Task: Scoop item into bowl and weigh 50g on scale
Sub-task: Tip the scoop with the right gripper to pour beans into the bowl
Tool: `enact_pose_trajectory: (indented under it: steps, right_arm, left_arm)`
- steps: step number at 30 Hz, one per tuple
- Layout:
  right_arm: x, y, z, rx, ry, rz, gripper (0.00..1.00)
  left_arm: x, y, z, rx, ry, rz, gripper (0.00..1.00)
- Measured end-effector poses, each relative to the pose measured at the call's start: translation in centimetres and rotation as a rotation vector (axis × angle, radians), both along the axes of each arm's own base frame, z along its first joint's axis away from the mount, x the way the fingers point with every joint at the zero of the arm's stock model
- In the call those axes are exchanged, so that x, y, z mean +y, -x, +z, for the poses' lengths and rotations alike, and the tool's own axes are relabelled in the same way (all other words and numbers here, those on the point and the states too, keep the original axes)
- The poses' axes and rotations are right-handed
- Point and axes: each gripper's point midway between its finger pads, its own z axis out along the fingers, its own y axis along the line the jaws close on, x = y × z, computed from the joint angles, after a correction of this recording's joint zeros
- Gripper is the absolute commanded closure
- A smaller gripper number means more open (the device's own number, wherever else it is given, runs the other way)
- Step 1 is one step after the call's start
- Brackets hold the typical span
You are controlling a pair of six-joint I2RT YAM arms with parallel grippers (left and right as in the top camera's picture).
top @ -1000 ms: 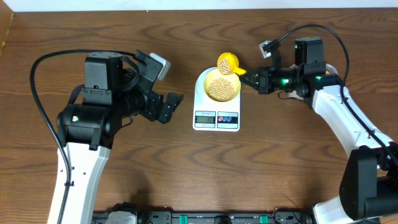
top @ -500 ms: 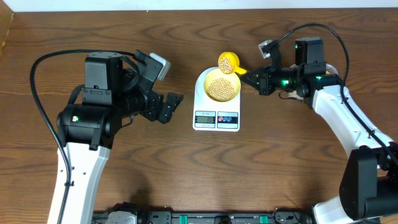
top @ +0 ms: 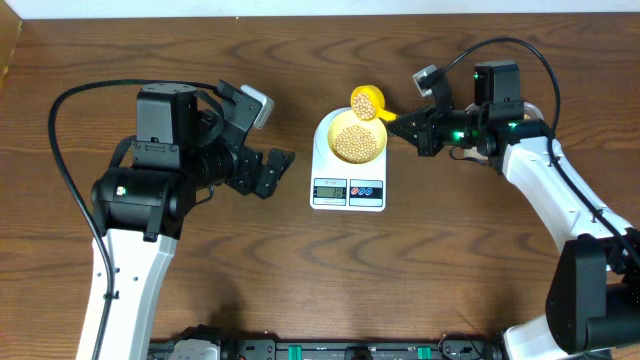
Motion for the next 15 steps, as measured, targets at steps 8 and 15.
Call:
enact_pose_trajectory:
  steps: [8, 15]
  right_arm:
    - [-0.07, 0.22, -0.24, -0.064, 0.034, 0.046, 0.99]
    - [-0.39, -0.10, -0.58, -0.095, 0.071, 0.044, 0.99]
  left_arm:
    - [0.00, 0.00, 0.00, 0.000, 0.000, 0.000, 0.02]
    - [0.00, -0.01, 0.01, 0.000, 0.000, 0.000, 0.02]
